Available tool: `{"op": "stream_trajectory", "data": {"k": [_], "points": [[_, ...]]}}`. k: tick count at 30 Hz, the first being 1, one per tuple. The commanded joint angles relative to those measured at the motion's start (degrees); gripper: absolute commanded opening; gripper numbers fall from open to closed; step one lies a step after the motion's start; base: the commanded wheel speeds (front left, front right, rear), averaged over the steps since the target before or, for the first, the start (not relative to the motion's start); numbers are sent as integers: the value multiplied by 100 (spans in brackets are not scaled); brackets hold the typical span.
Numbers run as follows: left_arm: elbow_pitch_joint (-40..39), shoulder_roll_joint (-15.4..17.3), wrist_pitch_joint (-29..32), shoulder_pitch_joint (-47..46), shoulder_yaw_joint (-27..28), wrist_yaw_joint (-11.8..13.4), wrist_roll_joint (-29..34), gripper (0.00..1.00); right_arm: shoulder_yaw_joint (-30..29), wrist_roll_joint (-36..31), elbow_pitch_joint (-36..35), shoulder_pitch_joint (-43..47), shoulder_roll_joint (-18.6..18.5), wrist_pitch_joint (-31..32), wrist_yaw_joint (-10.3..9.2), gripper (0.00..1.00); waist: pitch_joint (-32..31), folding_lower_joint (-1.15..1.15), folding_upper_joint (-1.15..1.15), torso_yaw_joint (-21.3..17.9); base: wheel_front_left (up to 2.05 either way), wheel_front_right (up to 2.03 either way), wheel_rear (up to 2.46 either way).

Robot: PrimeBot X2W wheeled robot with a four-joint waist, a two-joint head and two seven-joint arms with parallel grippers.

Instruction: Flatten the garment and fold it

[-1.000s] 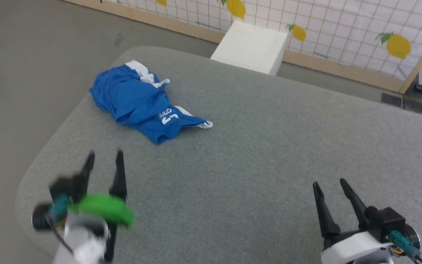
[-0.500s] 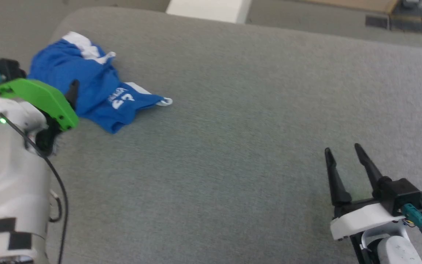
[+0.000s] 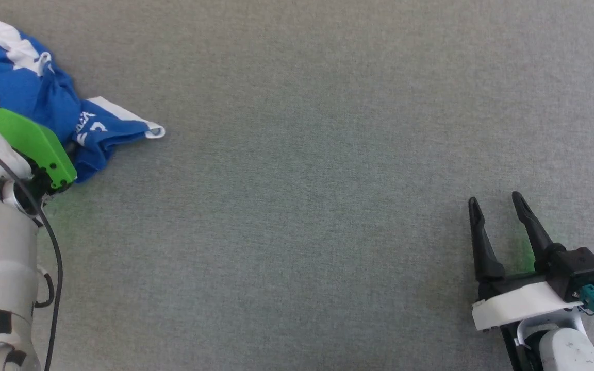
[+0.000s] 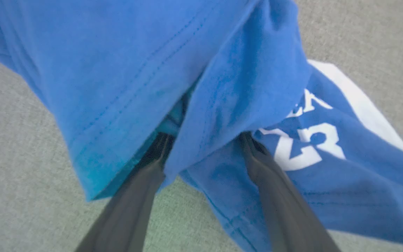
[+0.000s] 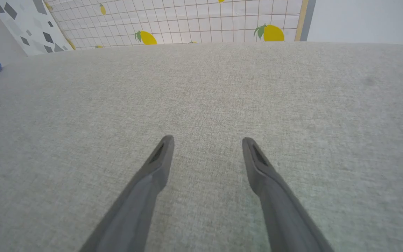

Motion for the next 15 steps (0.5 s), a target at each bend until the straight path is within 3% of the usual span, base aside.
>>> {"op": "stream_trajectory", "data": {"k": [1, 3, 9, 15], "points": [[194, -147, 147, 72, -40, -18, -7, 100, -7, 21, -27, -55, 0, -33, -9, 100, 104, 0, 0, -51, 0, 0, 0], [203, -164, -11, 73, -42, -40, -24, 0, 9, 45, -13, -55, 0, -35, -9, 100, 89, 0, 0, -10, 0, 0, 0], [-156, -145, -1139, -132, -97, -145, 24, 0, 155, 156, 184, -40, 0, -71, -9, 100, -193, 0, 0, 101, 0, 0, 0], [-883, -290, -2054, -653, -507, -264, 12, 0, 323, 349, 448, -53, 0, -146, -9, 100, -754, 0, 0, 28, 0, 0, 0]]}}
